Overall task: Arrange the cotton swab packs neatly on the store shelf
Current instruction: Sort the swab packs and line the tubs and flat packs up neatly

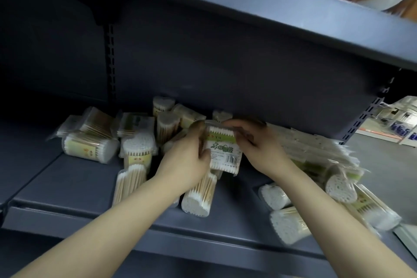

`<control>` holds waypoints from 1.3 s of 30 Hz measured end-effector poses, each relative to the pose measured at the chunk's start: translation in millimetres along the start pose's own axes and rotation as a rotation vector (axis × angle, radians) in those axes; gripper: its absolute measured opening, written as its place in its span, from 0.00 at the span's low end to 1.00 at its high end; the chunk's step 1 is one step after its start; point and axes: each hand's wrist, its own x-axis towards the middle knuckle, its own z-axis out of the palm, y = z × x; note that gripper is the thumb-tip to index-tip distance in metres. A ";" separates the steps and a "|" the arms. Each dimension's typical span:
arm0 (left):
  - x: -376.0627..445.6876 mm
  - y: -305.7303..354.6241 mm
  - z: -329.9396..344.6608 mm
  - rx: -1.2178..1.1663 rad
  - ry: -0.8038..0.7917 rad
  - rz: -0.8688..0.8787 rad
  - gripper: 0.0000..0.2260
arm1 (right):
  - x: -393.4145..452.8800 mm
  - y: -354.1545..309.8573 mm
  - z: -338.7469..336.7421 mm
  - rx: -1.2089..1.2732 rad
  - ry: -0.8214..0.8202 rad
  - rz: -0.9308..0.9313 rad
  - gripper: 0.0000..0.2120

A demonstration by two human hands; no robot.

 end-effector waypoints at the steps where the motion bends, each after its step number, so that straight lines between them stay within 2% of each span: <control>1: 2.1 1.7 -0.1 -0.015 0.013 0.000 0.29 | -1.1 0.1 -0.6 0.011 -0.007 0.000 0.15; 4: 9.6 7.8 1.1 -0.086 0.004 0.025 0.34 | -3.4 0.1 -3.3 0.044 -0.023 -0.002 0.15; 7: 15.7 17.8 6.0 -0.046 -0.042 0.066 0.31 | -5.5 7.3 -8.9 0.061 0.008 0.019 0.15; 11: 23.2 27.6 25.4 0.122 -0.029 0.133 0.21 | -7.5 31.8 -28.1 -0.111 0.143 0.139 0.16; 14: 29.5 32.8 45.4 0.180 -0.086 0.157 0.19 | -9.7 56.5 -46.6 -0.298 0.165 0.277 0.20; 19: 40.6 39.3 81.1 0.358 -0.207 0.172 0.16 | -12.1 87.5 -63.7 -0.445 0.073 0.429 0.23; 23: 45.2 41.5 95.5 0.521 -0.267 0.187 0.15 | -9.8 97.7 -67.0 -0.523 -0.045 0.442 0.22; 25: 46.2 40.9 97.0 0.616 -0.251 0.230 0.13 | -7.2 101.1 -66.3 -0.512 -0.081 0.441 0.22; 26: 46.5 39.7 96.8 0.655 -0.187 0.300 0.13 | -5.6 102.9 -65.0 -0.515 -0.097 0.443 0.21; 29: 49.9 40.5 92.8 0.779 -0.117 0.461 0.22 | 1.0 111.2 -61.1 -0.548 -0.096 0.429 0.21; 32: 54.8 35.0 97.2 0.849 -0.078 0.557 0.21 | 7.7 117.8 -59.0 -0.540 -0.112 0.440 0.21; 35: 60.5 35.8 99.3 0.887 -0.026 0.579 0.19 | 11.4 124.5 -57.4 -0.602 -0.229 0.449 0.23; 39: 71.5 36.9 107.9 0.973 -0.147 0.520 0.18 | 8.7 126.8 -53.3 -0.641 -0.322 0.476 0.23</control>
